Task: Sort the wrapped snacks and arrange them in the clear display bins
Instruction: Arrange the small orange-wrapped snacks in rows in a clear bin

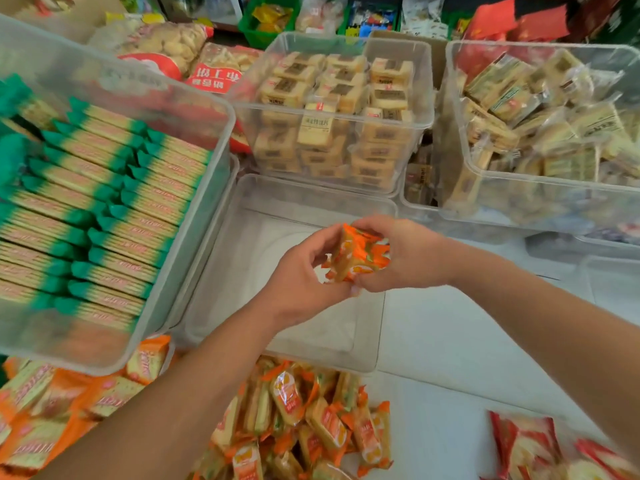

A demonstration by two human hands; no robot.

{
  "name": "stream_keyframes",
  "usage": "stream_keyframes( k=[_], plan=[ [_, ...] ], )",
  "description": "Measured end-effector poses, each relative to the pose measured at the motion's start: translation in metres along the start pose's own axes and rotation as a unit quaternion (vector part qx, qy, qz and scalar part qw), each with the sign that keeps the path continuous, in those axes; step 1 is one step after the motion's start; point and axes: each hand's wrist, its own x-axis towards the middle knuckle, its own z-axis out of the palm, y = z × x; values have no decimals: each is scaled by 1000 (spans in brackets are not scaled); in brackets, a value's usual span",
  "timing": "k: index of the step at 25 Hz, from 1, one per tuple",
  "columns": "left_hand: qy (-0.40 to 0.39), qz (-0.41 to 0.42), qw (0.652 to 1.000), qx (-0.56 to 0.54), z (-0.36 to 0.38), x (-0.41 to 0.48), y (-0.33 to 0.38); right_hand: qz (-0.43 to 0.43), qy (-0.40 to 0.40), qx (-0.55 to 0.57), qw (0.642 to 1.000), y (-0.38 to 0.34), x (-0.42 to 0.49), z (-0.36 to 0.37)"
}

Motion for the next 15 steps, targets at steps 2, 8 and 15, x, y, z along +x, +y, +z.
stream_keyframes(
  k=[2, 8, 15],
  plan=[
    [-10, 5, 1000, -12, -2, 15, -6, 1, 24, -33, 999, 3, 20, 1],
    [25, -126, 991, 20, -11, 28, -46, 3, 61, -365, 929, 43, 76, 23],
    [-34, -173, 981, 87, 15, 55, -72, 50, 45, -493, 867, 58, 92, 34]
  ],
)
